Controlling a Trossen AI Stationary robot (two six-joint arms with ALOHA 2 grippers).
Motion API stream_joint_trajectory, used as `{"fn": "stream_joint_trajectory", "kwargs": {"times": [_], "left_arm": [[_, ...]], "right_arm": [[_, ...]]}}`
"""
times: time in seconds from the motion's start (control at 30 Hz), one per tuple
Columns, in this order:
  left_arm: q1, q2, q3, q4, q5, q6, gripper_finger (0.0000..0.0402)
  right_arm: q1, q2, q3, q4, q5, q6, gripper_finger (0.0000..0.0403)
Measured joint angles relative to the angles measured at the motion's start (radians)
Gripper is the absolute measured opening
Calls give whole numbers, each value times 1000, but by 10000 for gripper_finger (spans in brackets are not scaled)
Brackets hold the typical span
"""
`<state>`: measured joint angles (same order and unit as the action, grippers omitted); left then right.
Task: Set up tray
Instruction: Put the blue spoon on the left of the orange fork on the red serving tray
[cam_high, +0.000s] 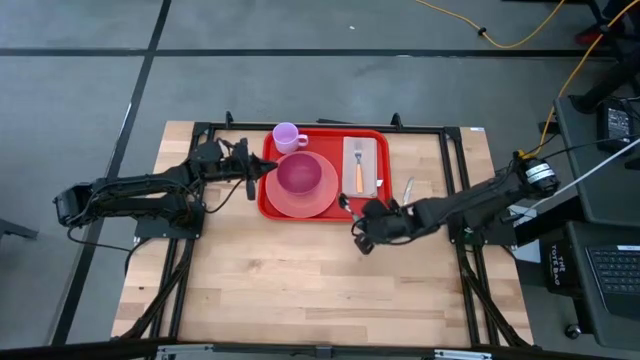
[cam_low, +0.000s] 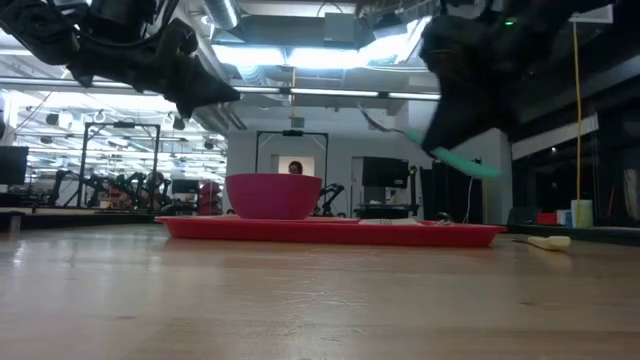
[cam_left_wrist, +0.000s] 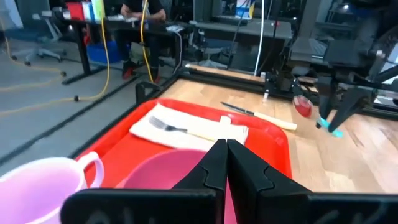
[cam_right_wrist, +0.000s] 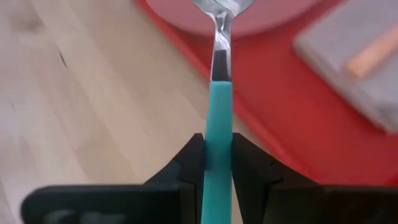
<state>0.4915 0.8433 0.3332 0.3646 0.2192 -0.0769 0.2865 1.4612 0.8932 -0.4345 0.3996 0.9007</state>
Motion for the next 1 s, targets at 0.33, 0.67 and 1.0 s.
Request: {"fn": "stream_joint_trajectory", "kwargs": {"times": [0.33, 0.67, 1.0], "left_arm": [[0, 0, 0, -63, 0, -7, 6], [0, 0, 0, -63, -1, -7, 6], [0, 0, 0, -62, -16, -7, 6]], "right_arm": [[-78, 0, 0, 122, 50, -177, 63], [-140, 0, 0, 155, 62, -116, 63], [-295, 0, 0, 187, 47, 90, 63]]}}
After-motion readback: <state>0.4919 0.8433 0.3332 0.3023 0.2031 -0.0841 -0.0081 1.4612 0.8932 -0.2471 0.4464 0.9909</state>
